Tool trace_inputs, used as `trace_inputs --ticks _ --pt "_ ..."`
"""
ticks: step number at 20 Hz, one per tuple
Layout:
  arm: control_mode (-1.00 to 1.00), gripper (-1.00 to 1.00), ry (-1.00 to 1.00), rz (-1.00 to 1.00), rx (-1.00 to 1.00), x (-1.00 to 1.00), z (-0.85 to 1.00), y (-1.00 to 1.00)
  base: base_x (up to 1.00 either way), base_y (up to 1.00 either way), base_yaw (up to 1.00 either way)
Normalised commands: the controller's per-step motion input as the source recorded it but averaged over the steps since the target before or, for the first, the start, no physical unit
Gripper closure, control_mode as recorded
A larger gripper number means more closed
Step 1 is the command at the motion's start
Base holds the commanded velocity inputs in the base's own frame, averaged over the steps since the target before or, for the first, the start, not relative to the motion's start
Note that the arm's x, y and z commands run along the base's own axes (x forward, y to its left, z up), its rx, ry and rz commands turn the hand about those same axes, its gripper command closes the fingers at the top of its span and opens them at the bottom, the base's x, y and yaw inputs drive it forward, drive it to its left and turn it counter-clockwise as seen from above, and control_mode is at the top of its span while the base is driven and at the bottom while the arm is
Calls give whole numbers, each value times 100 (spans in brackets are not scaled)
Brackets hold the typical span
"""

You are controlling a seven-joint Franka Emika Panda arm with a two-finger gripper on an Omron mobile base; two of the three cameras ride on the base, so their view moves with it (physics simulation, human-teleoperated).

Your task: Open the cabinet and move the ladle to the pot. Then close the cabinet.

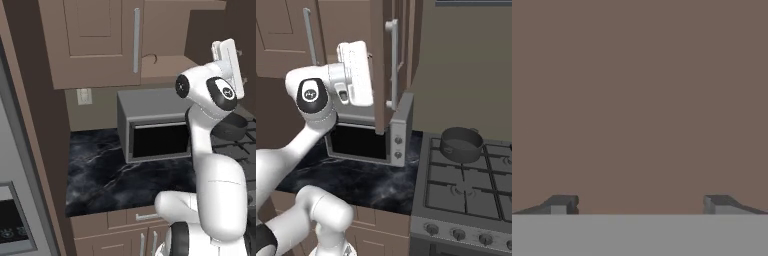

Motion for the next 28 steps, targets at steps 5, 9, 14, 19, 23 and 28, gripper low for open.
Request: trace_inputs --ticks 5,9,14,19,23,28 --pt "-100 -100 0 -8 12 54 -7 -75 0 0 0" --pt "-100 -100 1 0 4 0 -2 -11 0 0 0" --pt "-100 -100 1 0 0 -31 -5 6 0 0 0" --pt "-100 -100 6 14 -2 -74 12 41 0 0 0" --pt "-100 -100 25 19 -7 -46 12 69 0 0 0" --pt "-100 -100 43 21 -9 -13 0 68 0 0 0"
